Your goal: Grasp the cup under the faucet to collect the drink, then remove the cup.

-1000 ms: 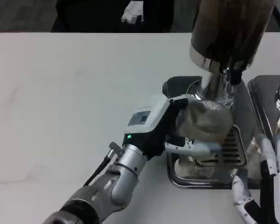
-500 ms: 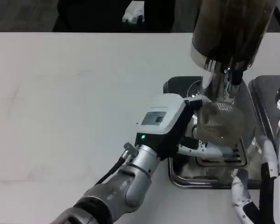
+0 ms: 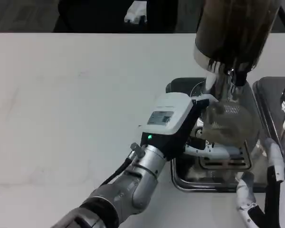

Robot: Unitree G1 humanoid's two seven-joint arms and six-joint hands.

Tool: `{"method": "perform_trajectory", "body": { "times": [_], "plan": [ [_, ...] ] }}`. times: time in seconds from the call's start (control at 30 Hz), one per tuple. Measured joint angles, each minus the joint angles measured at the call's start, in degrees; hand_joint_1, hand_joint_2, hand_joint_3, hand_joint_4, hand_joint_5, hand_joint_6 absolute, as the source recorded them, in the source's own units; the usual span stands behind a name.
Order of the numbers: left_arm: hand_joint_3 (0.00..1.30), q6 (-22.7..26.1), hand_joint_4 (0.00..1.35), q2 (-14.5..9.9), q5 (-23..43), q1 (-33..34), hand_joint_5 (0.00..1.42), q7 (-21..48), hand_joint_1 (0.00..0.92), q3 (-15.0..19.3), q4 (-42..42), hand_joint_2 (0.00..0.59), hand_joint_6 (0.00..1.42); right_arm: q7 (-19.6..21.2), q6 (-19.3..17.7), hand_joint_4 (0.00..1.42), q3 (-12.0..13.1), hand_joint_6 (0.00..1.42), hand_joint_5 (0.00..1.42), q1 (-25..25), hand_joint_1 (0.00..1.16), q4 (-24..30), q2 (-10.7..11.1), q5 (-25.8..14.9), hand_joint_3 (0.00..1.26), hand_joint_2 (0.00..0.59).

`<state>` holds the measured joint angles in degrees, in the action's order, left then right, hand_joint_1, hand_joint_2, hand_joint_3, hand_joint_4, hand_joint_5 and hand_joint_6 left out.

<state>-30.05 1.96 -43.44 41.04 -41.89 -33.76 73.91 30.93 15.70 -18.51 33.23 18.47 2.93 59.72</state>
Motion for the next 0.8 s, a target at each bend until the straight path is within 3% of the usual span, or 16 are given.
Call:
{"method": "perform_trajectory", "body": {
  "times": [0.13,0.23,0.37,0.5,0.63,0.8],
  "plan": [
    [0.7,-0.1,0.81,-0.2,0.5,0.0,1.02,1.6,0.41,0.1,0.0,0.05,1.18,0.0,0.0,0.0,0.0,0.02,0.0,0.0,0.21,0.0,0.0,0.0,0.08,0.542],
    [0.57,-0.4,0.65,-0.4,0.6,0.0,0.91,2.3,0.358,0.2,0.0,0.065,1.1,0.0,0.0,0.0,0.0,0.02,0.0,-0.4,0.21,0.0,0.0,0.0,0.08,0.542],
    [0.41,-1.0,0.5,-0.4,0.8,0.0,0.77,3.2,0.303,0.7,0.0,0.05,0.94,0.0,0.0,0.0,0.1,0.02,0.0,-0.8,0.21,0.0,0.1,0.0,0.08,0.542],
    [0.24,-2.8,0.3,-0.7,1.6,0.0,0.55,4.2,0.193,1.5,0.0,0.011,0.59,0.0,0.0,0.0,0.2,0.02,0.0,-1.4,0.21,-0.1,0.2,-0.2,0.08,0.542],
    [0.18,-3.9,0.21,-1.0,2.8,0.0,0.46,5.2,0.136,2.3,0.0,0.001,0.43,0.0,-0.1,0.0,0.2,0.02,0.0,-1.8,0.21,-0.6,0.4,-0.5,0.08,0.542],
    [0.16,-5.3,0.2,-1.0,3.4,0.0,0.43,6.2,0.085,3.1,0.0,0.0,0.4,0.0,-0.1,0.0,0.2,0.02,0.0,-2.3,0.21,-0.7,0.8,-0.5,0.08,0.542]
  ]
}}
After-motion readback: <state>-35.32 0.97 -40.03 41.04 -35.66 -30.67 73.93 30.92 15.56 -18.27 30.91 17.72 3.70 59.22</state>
